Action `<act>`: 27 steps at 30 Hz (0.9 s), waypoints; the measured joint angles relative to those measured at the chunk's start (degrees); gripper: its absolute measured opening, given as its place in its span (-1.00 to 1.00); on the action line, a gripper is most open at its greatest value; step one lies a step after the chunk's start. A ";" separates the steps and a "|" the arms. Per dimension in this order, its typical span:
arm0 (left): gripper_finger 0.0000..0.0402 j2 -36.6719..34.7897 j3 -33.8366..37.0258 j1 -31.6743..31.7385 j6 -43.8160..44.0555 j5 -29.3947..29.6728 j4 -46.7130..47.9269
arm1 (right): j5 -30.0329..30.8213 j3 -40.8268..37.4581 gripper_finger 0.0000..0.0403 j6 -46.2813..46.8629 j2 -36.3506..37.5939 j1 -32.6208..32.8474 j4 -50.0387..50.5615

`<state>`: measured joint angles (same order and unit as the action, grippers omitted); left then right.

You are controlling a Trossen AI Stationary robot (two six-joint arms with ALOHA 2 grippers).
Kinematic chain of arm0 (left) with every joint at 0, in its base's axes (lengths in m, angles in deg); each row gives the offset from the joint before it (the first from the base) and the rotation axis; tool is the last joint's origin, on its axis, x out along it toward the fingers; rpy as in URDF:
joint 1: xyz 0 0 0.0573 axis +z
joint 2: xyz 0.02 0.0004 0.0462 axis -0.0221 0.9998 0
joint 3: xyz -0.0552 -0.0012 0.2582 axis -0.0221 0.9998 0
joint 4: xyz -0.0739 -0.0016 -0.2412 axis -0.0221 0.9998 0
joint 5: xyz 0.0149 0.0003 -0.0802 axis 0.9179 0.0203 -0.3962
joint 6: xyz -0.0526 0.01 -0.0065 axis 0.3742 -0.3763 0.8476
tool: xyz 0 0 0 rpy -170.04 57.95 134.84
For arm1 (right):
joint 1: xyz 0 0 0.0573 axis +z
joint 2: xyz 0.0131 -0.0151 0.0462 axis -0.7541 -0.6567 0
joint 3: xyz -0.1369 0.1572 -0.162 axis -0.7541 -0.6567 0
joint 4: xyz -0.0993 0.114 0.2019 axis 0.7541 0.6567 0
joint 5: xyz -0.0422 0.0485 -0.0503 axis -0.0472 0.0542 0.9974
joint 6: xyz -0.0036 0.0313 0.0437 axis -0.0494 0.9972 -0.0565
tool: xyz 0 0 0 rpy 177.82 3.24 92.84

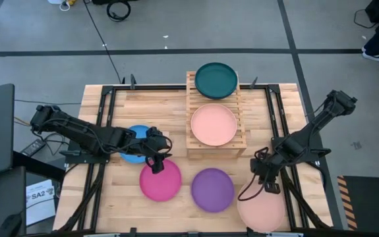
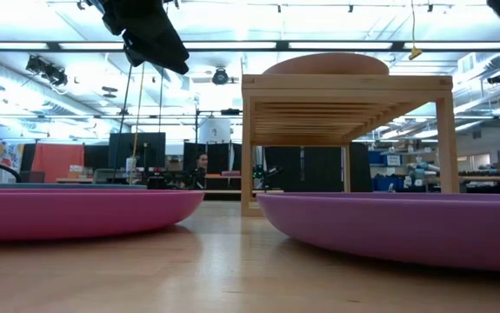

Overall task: Place and stack plates onto a shelf
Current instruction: Stack the light pink plate on top of the light pink plate

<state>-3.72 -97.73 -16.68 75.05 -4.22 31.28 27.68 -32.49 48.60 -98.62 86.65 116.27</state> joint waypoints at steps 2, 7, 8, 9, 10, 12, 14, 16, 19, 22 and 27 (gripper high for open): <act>-0.21 0.02 0.00 0.00 0.02 0.00 0.02 | 1.50 3.07 -0.92 0.55 0.00 -0.83 0.83; -0.21 0.02 0.00 0.02 0.01 0.00 0.02 | 8.09 10.88 -0.92 0.88 0.02 -3.94 2.11; -0.21 0.02 0.00 0.02 0.02 0.00 0.00 | 9.27 12.24 -0.92 0.91 0.02 -4.80 2.14; -0.21 0.02 0.00 0.02 0.00 0.00 0.02 | 10.39 13.48 -0.92 0.95 0.02 -5.75 2.15; -0.21 0.02 0.00 0.01 0.01 0.00 0.00 | 11.39 14.64 -0.92 0.94 0.02 -6.79 2.13; -0.21 0.02 0.00 0.02 0.00 0.00 0.02 | 13.26 16.62 -0.92 0.94 0.00 -8.99 2.14; -0.21 0.01 0.00 0.02 0.01 0.00 0.01 | 14.49 18.18 -0.92 0.96 0.00 -11.52 2.13; -0.21 0.02 0.00 0.01 0.01 -0.01 0.00 | 15.41 19.43 -0.92 0.96 0.00 -14.21 2.15; -0.21 0.02 0.00 0.02 0.00 0.00 0.00 | 16.15 20.83 -0.92 0.77 0.00 -18.71 2.15; -0.21 0.02 0.00 0.02 0.00 0.00 0.00 | 16.44 21.55 -0.92 -1.81 0.00 -23.35 2.18; -0.21 0.02 0.00 0.00 0.00 0.00 0.01 | 16.44 21.72 -0.92 -5.74 -0.04 -31.62 2.15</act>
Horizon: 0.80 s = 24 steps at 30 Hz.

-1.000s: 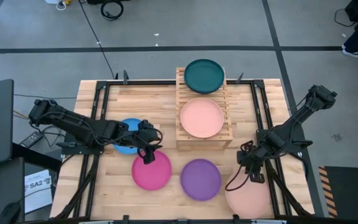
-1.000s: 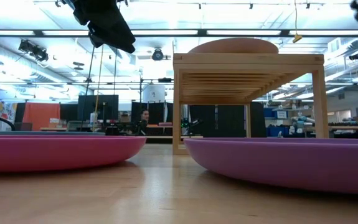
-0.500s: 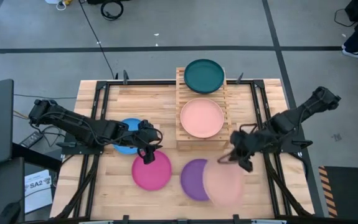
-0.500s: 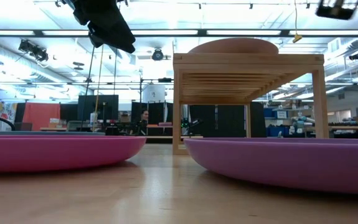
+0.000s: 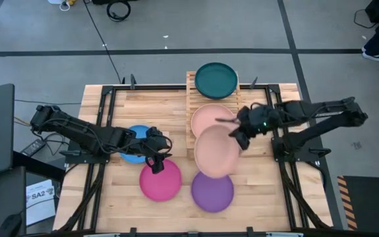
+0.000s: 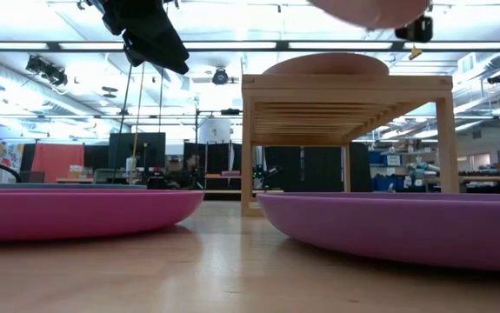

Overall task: Place and stack plates onto a shelf
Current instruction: Stack the light pink plate on top of the light pink plate

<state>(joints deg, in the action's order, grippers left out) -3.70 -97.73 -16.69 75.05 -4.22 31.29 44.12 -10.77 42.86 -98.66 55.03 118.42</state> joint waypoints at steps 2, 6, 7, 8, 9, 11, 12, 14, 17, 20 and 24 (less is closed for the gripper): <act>-0.21 0.00 0.00 0.00 0.00 0.00 0.00 | 0.00 0.00 -0.92 -1.32 0.02 -3.46 0.02; -0.21 0.00 0.00 0.01 0.00 0.00 0.01 | -1.44 0.00 -0.92 -3.25 0.00 -10.20 0.00; -0.21 0.00 0.00 0.00 0.00 0.00 0.01 | -2.14 0.00 -0.92 -3.29 0.00 -11.84 0.00; -0.21 0.00 0.00 0.02 0.00 0.00 -0.01 | -2.90 0.00 -0.92 -3.35 0.00 -13.36 0.00; -0.21 0.00 0.00 0.02 0.00 0.00 0.01 | -3.71 0.00 -0.92 -3.36 0.00 -14.86 0.00; -0.21 0.00 0.00 0.00 0.00 0.00 0.01 | -5.10 0.00 -0.92 -3.37 0.00 -17.59 -0.02; -0.21 0.00 0.00 0.01 0.00 0.00 0.00 | -5.86 0.00 -0.92 -3.38 0.00 -18.84 -0.02; -0.21 0.00 0.00 0.00 0.00 0.00 -0.01 | -7.74 0.00 -0.92 -3.38 0.00 -21.05 -0.02; -0.21 0.00 -0.02 0.00 0.00 0.00 0.01 | -10.10 0.00 -0.92 -4.32 0.00 -23.44 -0.02; -0.21 0.00 0.00 0.01 0.00 0.00 0.00 | -10.54 0.00 -0.92 -5.34 0.00 -24.78 0.00; -0.21 0.00 -0.01 0.00 0.00 0.00 0.01 | -10.54 0.00 -0.92 -5.94 0.00 -25.59 1.24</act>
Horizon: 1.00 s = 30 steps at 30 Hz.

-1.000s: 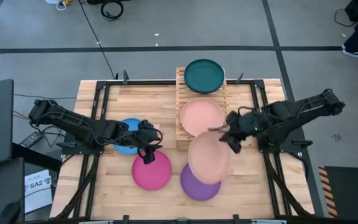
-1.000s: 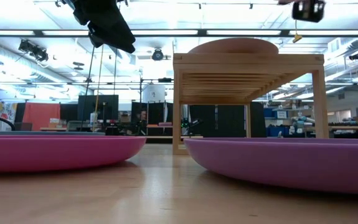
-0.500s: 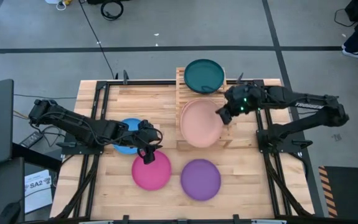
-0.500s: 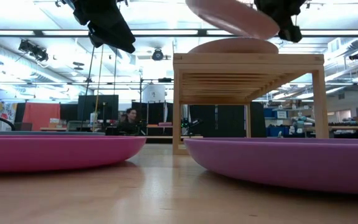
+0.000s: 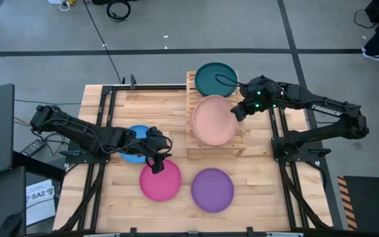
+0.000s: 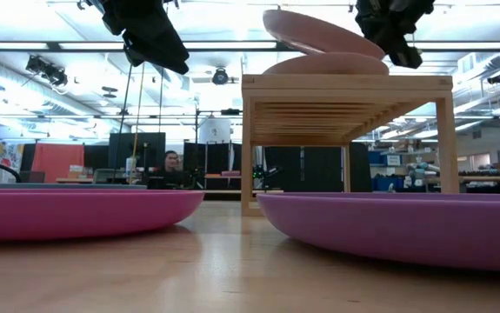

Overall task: Place and stack plates onto a shelf
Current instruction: Stack the light pink plate on top of the light pink plate

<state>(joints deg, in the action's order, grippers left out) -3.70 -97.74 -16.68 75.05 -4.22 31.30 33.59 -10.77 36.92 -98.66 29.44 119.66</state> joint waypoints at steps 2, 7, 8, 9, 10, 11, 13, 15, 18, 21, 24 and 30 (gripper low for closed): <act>-0.21 0.00 -0.01 0.00 0.00 0.00 0.00 | 0.00 0.00 -0.92 -0.24 0.00 -0.28 1.89; -0.21 0.00 -0.01 0.01 -0.01 0.00 0.00 | 1.02 0.00 -0.92 0.00 0.00 -0.61 4.51; -0.21 0.00 -0.01 0.00 0.00 0.00 -0.01 | 1.36 0.00 -0.92 -0.02 0.00 -0.61 4.48; -0.21 0.00 0.00 0.00 0.00 0.00 -0.01 | 1.66 0.00 -0.92 -0.02 0.00 -0.61 4.26; -0.21 0.00 0.00 0.01 -0.01 0.00 0.00 | 1.85 0.00 -0.92 -0.02 0.00 -0.61 3.93; -0.21 0.00 -0.01 0.01 -0.03 0.00 -0.01 | 1.86 0.00 -0.92 -0.02 0.00 -0.61 3.61; -0.21 0.00 -0.01 0.01 -0.02 0.00 -0.02 | 1.86 0.00 -0.91 -0.02 0.00 -0.61 3.53; -0.21 0.00 -0.01 0.00 -0.02 0.00 0.00 | 1.86 0.00 -0.89 -0.02 0.00 -0.61 3.58; -0.21 0.00 -0.01 0.02 -0.03 0.00 0.00 | 1.86 0.00 -0.85 -0.02 0.00 -0.61 3.57; -0.21 0.00 -0.01 0.01 -0.06 0.00 0.00 | 1.91 0.00 -0.82 0.00 0.00 -0.59 3.52; -0.21 0.00 -0.01 0.00 -0.07 0.00 0.00 | 1.95 0.00 -0.81 -0.03 0.00 -0.59 3.57; -0.21 0.00 -0.01 0.01 -0.04 0.00 0.00 | 1.95 0.00 -0.80 -0.33 0.00 -0.59 3.54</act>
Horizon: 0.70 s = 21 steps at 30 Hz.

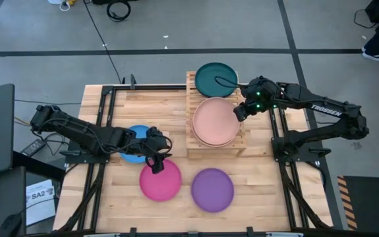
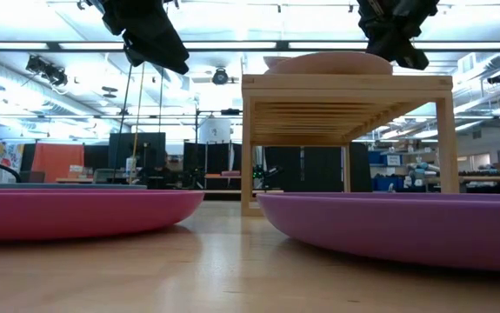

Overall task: Place and stack plates onto a shelf
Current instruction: Stack the light pink plate on top of the light pink plate, then stack the pink plate on top of the dark green plate

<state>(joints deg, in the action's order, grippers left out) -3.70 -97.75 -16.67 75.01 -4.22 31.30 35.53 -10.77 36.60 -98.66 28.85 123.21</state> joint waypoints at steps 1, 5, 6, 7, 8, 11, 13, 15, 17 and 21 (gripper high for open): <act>-0.21 0.00 0.00 0.00 0.00 0.00 -0.01 | -0.02 0.00 -0.80 0.00 0.00 0.00 0.00; -0.21 0.00 0.00 0.00 0.00 0.00 -0.01 | -0.02 0.00 -0.77 -0.02 0.00 0.00 -0.04; -0.21 0.00 0.00 -0.01 -0.02 0.00 -0.01 | -0.02 0.00 -0.76 -0.04 0.00 0.00 -0.03; -0.21 0.00 0.00 -0.02 -0.02 0.00 -0.02 | -0.02 0.00 -0.74 -0.05 0.00 0.00 -0.04; -0.21 0.00 0.00 -0.02 -0.02 0.00 0.00 | -0.02 0.00 -0.71 -0.08 0.00 0.00 -0.04; -0.21 0.00 0.00 -0.02 0.00 0.00 0.00 | -0.02 0.00 -0.64 -0.11 0.00 0.00 -0.04; -0.21 0.00 0.00 -0.01 0.00 0.00 -0.01 | -0.02 0.00 -0.58 -0.11 0.00 0.00 -0.04; -0.21 0.00 0.00 0.00 0.00 0.00 -0.01 | -0.02 0.00 -0.51 -0.27 0.00 0.00 -0.17; -0.21 0.00 0.00 0.00 -0.02 0.00 0.00 | -0.02 0.00 -0.44 -0.99 0.00 0.00 -0.29; -0.21 0.00 0.00 -0.02 0.00 0.00 0.00 | -0.02 0.00 -0.29 -1.20 0.00 0.00 -0.26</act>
<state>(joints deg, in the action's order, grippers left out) -3.70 -97.75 -16.69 75.01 -4.22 31.30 35.51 -10.77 35.40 -98.66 28.85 122.94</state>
